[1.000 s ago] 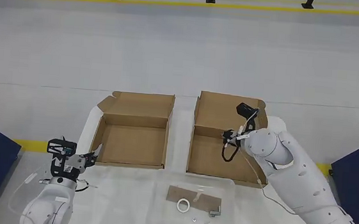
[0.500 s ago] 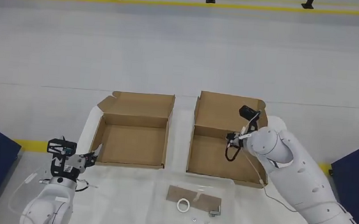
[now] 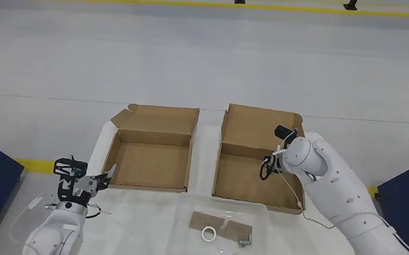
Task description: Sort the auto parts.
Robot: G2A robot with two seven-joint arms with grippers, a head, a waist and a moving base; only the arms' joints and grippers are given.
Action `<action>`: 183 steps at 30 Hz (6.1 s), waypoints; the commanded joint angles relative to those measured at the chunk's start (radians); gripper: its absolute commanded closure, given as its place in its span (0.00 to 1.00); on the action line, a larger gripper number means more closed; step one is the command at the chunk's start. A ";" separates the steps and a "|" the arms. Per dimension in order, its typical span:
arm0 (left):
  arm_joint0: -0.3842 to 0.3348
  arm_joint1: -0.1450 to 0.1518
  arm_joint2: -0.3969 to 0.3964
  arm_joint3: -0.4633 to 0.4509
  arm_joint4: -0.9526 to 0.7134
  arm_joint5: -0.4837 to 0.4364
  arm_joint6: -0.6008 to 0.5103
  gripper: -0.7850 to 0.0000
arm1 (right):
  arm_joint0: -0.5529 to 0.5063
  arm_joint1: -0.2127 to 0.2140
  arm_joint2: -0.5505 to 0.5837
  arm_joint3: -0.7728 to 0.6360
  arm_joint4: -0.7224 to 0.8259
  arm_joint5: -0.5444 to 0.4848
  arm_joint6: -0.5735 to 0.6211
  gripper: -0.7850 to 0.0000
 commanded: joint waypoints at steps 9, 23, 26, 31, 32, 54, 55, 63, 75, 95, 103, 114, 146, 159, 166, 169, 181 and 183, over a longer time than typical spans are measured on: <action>0.000 0.000 0.000 0.000 0.000 0.000 0.000 0.00 | 0.004 -0.014 -0.027 0.051 -0.009 -0.012 -0.020 1.00; 0.000 0.000 0.000 0.000 0.000 0.000 0.000 0.00 | 0.125 -0.121 -0.152 0.322 0.045 -0.038 -0.119 1.00; 0.000 0.000 0.000 0.000 0.000 0.000 0.000 0.00 | 0.150 -0.149 -0.175 0.383 0.063 -0.048 -0.147 1.00; 0.000 0.000 0.000 0.000 0.000 0.000 0.000 0.00 | 0.186 -0.193 -0.204 0.477 0.092 -0.068 -0.174 1.00; 0.000 0.000 0.000 0.000 0.000 0.000 0.000 0.00 | 0.191 -0.200 -0.208 0.494 0.096 -0.071 -0.178 1.00; 0.000 0.000 0.000 0.000 0.000 0.000 0.000 0.00 | 0.246 -0.288 -0.225 0.672 0.127 -0.161 -0.214 0.00; 0.000 0.000 0.000 0.000 0.000 0.000 0.000 0.00 | 0.245 -0.287 -0.220 0.668 0.128 -0.165 -0.216 0.00; 0.000 0.000 0.000 0.000 0.000 0.000 0.000 0.00 | 0.207 -0.259 -0.177 0.562 0.094 -0.151 -0.213 0.00; 0.000 0.000 0.000 0.000 0.000 0.000 0.000 0.00 | -0.063 -0.097 0.071 0.034 -0.050 -0.132 -0.089 0.00; 0.000 0.000 0.000 0.000 0.000 0.000 0.000 0.00 | -0.238 -0.015 0.195 -0.349 -0.275 -0.311 0.065 0.00; 0.000 0.000 0.000 0.000 0.000 0.000 0.000 0.00 | -0.328 0.030 0.249 -0.575 -0.404 -0.529 0.309 0.00; 0.000 0.000 0.000 0.000 0.000 0.000 0.000 0.00 | -0.339 0.035 0.245 -0.597 -0.465 -0.558 0.311 0.00; 0.000 0.000 0.000 0.000 0.000 0.000 0.000 0.00 | -0.225 0.076 -0.135 -0.662 -0.412 -0.971 0.463 0.00; 0.000 0.000 0.000 0.000 0.000 0.000 0.000 0.00 | -0.138 0.048 -0.311 -0.578 -0.406 -0.937 0.489 0.00; 0.000 0.000 0.000 0.000 0.000 0.000 0.000 0.00 | -0.136 0.037 -0.335 -0.545 -0.408 -0.943 0.489 0.00; 0.000 0.000 0.000 0.000 0.000 0.000 0.000 0.00 | -0.136 0.037 -0.335 -0.545 -0.408 -0.943 0.489 0.00; 0.000 0.000 0.000 0.000 0.000 0.000 0.000 0.00 | -0.157 0.024 -0.377 -0.487 -0.461 -0.943 0.477 0.00; 0.000 0.000 0.000 0.000 0.000 0.000 0.000 0.00 | -0.159 0.020 -0.388 -0.485 -0.469 -0.948 0.486 0.00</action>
